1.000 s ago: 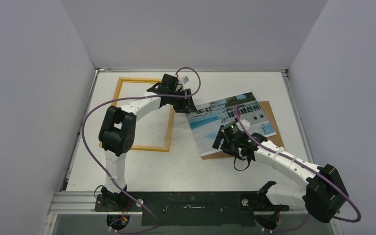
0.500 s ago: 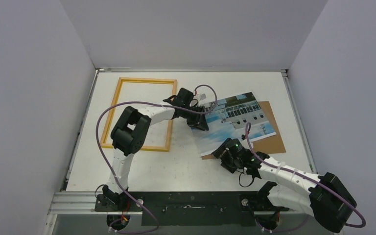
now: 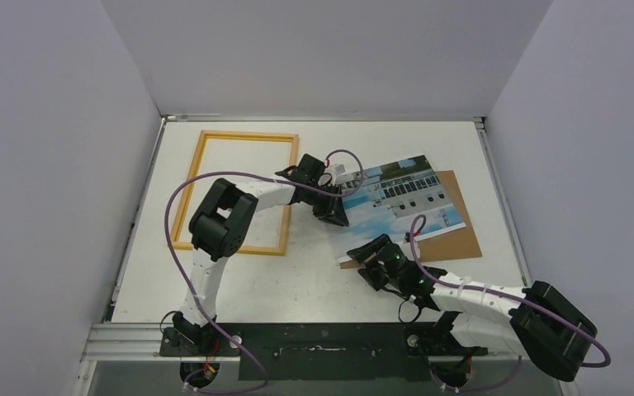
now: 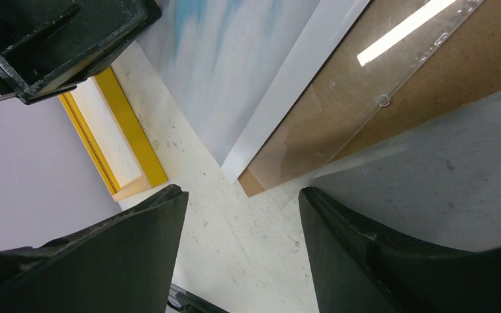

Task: Put the photo into the frame

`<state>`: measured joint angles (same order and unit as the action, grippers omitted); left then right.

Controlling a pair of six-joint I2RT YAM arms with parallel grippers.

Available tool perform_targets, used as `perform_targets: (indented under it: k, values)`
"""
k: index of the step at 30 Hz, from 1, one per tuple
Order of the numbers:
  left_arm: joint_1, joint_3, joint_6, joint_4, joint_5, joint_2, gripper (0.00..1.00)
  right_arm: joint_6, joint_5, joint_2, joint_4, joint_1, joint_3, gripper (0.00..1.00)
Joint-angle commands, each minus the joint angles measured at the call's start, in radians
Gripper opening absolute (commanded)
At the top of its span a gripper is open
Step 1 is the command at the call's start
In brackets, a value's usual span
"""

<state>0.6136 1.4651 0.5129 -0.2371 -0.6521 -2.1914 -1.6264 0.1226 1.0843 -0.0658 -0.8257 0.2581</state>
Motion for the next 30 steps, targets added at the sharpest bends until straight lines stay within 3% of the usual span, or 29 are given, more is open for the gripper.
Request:
perform_targets:
  k: [1,7,14,23,30]
  values:
    - [0.006,-0.022,-0.062,-0.171,0.169,-0.113,0.23,-0.023,0.100,0.042,-0.005,-0.030,-0.047,0.65]
    - [0.008,-0.017,-0.065,-0.221,0.185,-0.152,0.23,-0.079,0.169,0.061,-0.116,-0.080,-0.087,0.65]
    - [0.008,-0.027,-0.055,-0.234,0.193,-0.170,0.23,-0.111,0.256,-0.008,-0.114,-0.106,-0.092,0.65]
    - [0.008,-0.037,-0.031,-0.234,0.203,-0.179,0.23,-0.447,0.291,-0.055,0.179,-0.152,-0.066,0.66]
    - [0.007,-0.038,-0.026,-0.237,0.203,-0.183,0.23,-0.562,0.288,0.047,0.153,-0.170,-0.054,0.66]
